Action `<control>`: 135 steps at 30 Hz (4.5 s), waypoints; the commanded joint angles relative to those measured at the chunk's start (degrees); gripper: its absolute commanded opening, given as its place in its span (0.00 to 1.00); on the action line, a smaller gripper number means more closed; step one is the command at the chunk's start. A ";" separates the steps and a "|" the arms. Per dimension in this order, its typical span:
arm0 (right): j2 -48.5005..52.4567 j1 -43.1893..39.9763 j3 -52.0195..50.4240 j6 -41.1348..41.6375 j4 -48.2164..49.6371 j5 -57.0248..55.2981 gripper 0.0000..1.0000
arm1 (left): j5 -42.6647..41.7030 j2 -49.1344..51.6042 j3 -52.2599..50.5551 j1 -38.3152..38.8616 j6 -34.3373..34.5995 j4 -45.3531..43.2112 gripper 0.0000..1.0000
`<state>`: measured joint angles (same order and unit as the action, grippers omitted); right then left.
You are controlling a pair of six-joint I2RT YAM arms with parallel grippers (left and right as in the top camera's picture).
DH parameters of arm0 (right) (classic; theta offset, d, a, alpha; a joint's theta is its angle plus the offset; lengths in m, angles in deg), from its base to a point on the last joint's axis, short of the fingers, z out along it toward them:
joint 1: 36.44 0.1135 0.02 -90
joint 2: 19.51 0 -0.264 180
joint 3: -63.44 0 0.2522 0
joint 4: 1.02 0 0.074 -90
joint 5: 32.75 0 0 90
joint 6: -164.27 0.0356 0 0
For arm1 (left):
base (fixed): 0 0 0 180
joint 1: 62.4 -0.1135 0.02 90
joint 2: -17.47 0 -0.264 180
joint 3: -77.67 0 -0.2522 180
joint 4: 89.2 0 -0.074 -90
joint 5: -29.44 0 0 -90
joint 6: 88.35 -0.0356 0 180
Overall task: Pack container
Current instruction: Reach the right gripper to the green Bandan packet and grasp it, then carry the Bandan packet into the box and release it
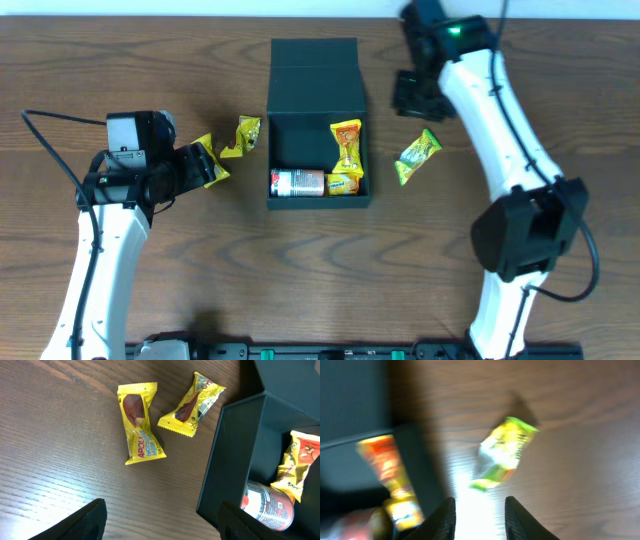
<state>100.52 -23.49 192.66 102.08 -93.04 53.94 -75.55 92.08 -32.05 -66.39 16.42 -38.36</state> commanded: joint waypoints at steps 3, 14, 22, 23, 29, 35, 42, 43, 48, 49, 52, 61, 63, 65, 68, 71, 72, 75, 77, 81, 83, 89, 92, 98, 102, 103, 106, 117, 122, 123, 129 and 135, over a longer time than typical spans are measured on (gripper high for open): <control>0.09 -5.22 -12.92 -1.49 5.95 11.28 0.28 | 0.57 -0.46 -0.37 -0.22 -1.07 0.02 0.72; 0.09 -5.79 -27.78 0.04 19.15 16.85 0.34 | 0.52 -0.46 -0.37 -0.22 -1.05 0.28 0.72; 0.09 -5.81 -27.76 0.87 19.98 13.66 0.33 | 0.37 -0.46 -0.37 -0.22 -1.03 0.39 0.72; 0.07 -5.81 -27.71 0.87 19.54 13.66 0.32 | 0.37 -0.46 -0.37 -0.22 -1.03 0.42 0.72; -1.66 -5.81 -27.54 0.63 17.33 10.84 0.29 | 0.37 -0.46 -0.37 -0.22 -1.03 0.42 0.72; -3.56 -5.90 -27.54 0.37 17.40 9.09 0.33 | 0.37 -0.46 -0.37 -0.22 -1.05 0.42 0.72; -3.45 -5.86 -27.65 -0.66 18.60 8.13 0.34 | 0.39 -0.46 -0.37 -0.22 -1.05 0.35 0.73; -3.43 -5.86 -27.74 -0.66 18.80 7.85 0.34 | 0.39 -0.46 -0.37 -0.22 -1.05 0.37 0.73; -2.69 -5.86 -28.33 -0.70 19.19 7.78 0.33 | 0.42 -0.46 -0.37 -0.22 -1.05 0.31 0.73; -2.64 -5.86 -28.57 -0.68 19.34 7.80 0.33 | 0.42 -0.46 -0.37 -0.22 -1.05 0.28 0.73; -2.58 -5.84 -30.80 -0.66 21.38 7.87 0.32 | 0.42 -0.46 -0.37 -0.22 -1.05 0.31 0.73; -2.58 -5.77 -31.76 -0.68 22.88 7.85 0.01 | 0.39 -0.46 -0.37 -0.22 -1.05 -0.17 0.73; -2.58 -5.75 -31.76 -0.68 23.23 7.85 0.02 | 0.39 -0.46 -0.37 -0.22 -1.05 -0.17 0.73; -2.58 -5.75 -31.76 -0.68 23.56 7.87 0.01 | 0.39 -0.46 -0.37 -0.22 -1.05 -0.17 0.73; -2.60 -5.75 -31.65 -0.72 23.98 8.94 0.02 | 0.39 -0.46 -0.37 -0.22 -1.05 -0.28 0.73; -3.08 -5.75 -30.36 -1.79 23.52 9.57 0.02 | 0.39 -0.46 -0.37 -0.22 -1.05 -0.46 0.73; -3.54 -5.73 -29.55 -2.21 23.19 9.66 0.02 | 0.39 -0.46 -0.37 -0.22 -1.05 -0.52 0.73; -5.79 -5.73 -26.80 -2.29 21.81 9.77 0.02 | 0.39 -0.46 -0.37 -0.22 -1.05 -0.52 0.73; -7.93 -5.20 -24.87 -2.91 21.14 9.75 0.02 | 0.39 -0.46 -0.37 -0.22 -1.05 -0.50 0.73; -12.70 -2.25 -21.20 -4.74 20.61 9.66 0.02 | 0.37 -0.46 -0.37 -0.22 -1.03 -0.22 0.73; -14.47 -0.09 -19.26 -4.74 20.57 9.57 0.02 | 0.35 -0.46 -0.37 -0.22 -1.03 -0.22 0.73; -15.50 8.59 -14.32 -4.72 21.70 9.55 0.02 | 0.33 -0.46 -0.37 -0.22 -1.01 0.15 0.73; -13.75 13.38 -14.32 -3.06 23.74 9.51 0.02 | 0.35 -0.46 -0.37 -0.22 -1.03 0.37 0.73; -7.32 17.33 -14.29 0.96 25.86 8.94 0.01 | 0.35 -0.46 -0.37 -0.22 -1.03 0.48 0.73; -3.45 18.27 -14.29 3.32 26.69 8.57 0.01 | 0.35 -0.46 -0.37 -0.22 -1.05 0.66 0.73; -2.89 18.27 -14.29 3.80 26.67 8.41 0.02 | 0.37 -0.46 -0.37 -0.22 -1.05 0.70 0.73; -1.90 18.27 -14.32 3.87 26.67 8.20 0.02 | 0.37 -0.46 -0.37 -0.22 -1.05 0.83 0.73; 2.93 18.32 -14.32 3.87 24.70 8.00 0.02 | 0.37 -0.46 -0.37 -0.22 -1.03 0.81 0.73; 2.99 18.21 -14.32 3.43 24.68 7.63 0.02 | 0.37 -0.46 -0.37 -0.22 -1.03 0.81 0.73; 2.99 18.21 -14.32 2.99 24.68 7.63 0.18 | 0.37 -0.46 -0.37 -0.22 -1.03 0.81 0.73; 2.43 17.44 -12.48 0.31 23.02 7.91 0.40 | 0.50 -0.46 -0.37 -0.22 -1.07 0.81 0.73; -1.62 15.65 0.76 -5.86 15.39 7.67 0.33 | 0.70 -0.46 -0.37 -0.11 -4.94 -0.44 0.72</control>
<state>103.36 -6.71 187.21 100.68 -76.10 62.35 -75.53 92.04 -32.05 -66.37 14.65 -38.21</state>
